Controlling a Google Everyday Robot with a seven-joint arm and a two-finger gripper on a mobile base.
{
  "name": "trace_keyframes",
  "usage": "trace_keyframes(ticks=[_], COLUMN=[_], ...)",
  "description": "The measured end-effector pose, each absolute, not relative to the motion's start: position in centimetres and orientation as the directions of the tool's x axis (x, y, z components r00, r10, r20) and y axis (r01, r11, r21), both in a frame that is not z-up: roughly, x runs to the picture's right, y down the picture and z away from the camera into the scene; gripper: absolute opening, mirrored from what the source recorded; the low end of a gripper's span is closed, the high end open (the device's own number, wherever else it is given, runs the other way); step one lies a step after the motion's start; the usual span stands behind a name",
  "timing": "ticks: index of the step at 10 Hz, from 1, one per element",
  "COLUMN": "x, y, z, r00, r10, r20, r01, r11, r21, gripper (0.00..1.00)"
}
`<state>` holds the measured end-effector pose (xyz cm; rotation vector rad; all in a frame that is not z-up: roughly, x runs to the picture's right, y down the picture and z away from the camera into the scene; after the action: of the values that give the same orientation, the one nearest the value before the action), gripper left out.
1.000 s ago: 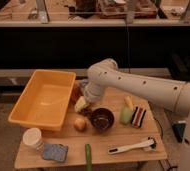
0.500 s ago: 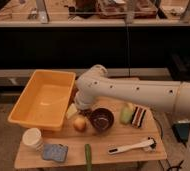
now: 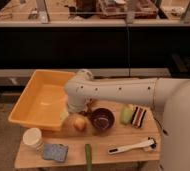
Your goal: Place apple in tray
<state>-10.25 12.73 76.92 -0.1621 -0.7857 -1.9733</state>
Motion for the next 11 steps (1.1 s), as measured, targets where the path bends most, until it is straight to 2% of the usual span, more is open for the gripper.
trace_keyframes(ticks=[3, 11], x=[-9.5, -9.6], y=[13.7, 14.9], z=[80.1, 80.5], r00=[-0.503, -0.501], r10=[-0.728, -0.739], r20=[0.465, 0.451], r01=[0.845, 0.842], r11=[-0.302, -0.295], r21=[0.442, 0.452], gripper=[0.73, 0.73])
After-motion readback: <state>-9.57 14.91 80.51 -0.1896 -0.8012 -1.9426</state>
